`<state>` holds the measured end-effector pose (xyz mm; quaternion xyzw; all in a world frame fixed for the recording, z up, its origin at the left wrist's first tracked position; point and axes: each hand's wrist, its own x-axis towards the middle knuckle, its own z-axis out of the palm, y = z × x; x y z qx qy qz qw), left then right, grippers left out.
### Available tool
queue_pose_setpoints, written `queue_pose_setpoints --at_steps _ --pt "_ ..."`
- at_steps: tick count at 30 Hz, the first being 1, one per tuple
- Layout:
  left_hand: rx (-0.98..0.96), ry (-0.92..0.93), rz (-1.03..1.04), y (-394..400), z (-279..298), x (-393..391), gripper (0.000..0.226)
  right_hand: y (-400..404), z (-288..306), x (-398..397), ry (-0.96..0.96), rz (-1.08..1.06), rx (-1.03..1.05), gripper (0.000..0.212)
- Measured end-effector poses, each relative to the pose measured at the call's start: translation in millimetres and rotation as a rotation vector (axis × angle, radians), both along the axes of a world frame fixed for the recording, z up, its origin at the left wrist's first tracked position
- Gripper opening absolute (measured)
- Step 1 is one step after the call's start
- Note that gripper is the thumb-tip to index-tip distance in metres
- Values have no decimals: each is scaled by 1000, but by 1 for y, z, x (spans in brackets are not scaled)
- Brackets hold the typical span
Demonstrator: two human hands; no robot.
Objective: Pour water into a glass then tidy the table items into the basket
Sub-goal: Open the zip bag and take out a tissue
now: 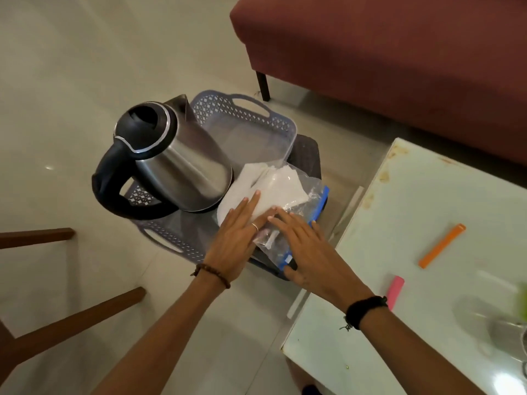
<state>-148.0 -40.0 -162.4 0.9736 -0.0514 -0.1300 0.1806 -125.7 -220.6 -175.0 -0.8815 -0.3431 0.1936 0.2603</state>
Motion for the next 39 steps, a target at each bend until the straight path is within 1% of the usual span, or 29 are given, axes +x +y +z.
queue_pose_setpoints --at_steps 2,5,7,9,11,12,14,16,17,18,20,21,24,26,27,28,31,32,35,37,39 --pt "-248 -43 84 -5 11 0 46 -6 9 0 -45 12 4 84" --pt "-481 -102 181 -18 35 0 42 -16 34 -2 -182 -18 88 85" --pt "-596 -136 185 -31 55 -2 39 -27 54 -4 -284 -84 164 73" --pt "-663 -138 152 -49 76 -5 39 -44 74 -9 -365 -138 204 61" --pt "-707 -114 119 -74 96 -7 42 -69 88 -16 -404 -194 222 59" --pt "-726 -105 108 -85 104 -7 46 -81 94 -20 -380 -235 227 58" --pt "-737 -112 61 -114 119 -7 48 -111 110 -31 -292 -347 218 42" --pt "-764 -133 7 -145 129 -10 41 -144 128 -41 -263 -419 123 38" --pt "-795 -143 -7 -159 133 -12 36 -158 135 -46 -238 -449 110 36" --pt "-829 -153 -14 -177 135 -15 29 -175 142 -53 -162 -491 120 36" --pt "-892 -161 -6 -212 139 -23 16 -206 151 -68 33 -544 169 35" --pt "-924 -147 10 -229 139 -27 13 -221 153 -78 86 -554 207 33" --pt "-988 -108 33 -270 138 -39 21 -255 160 -105 131 -620 326 23" --pt "-1037 -65 17 -295 137 -50 12 -274 163 -120 193 -742 439 31" --pt "-1051 -50 10 -303 137 -55 9 -279 163 -125 207 -803 498 34" --pt "-1056 -39 -3 -315 137 -60 9 -286 163 -131 191 -845 536 32" --pt "-1074 -8 7 -343 133 -76 8 -301 163 -145 82 -891 575 13" --pt "-1087 -7 23 -349 133 -79 11 -304 161 -148 69 -905 589 9" --pt "-1089 2 21 -367 131 -87 14 -320 152 -157 59 -957 629 7" --pt "-1077 5 12 -374 130 -90 17 -330 145 -163 59 -973 620 6" --pt "-1084 -5 87 -375 125 -90 26 -346 139 -174 66 -1002 590 5"
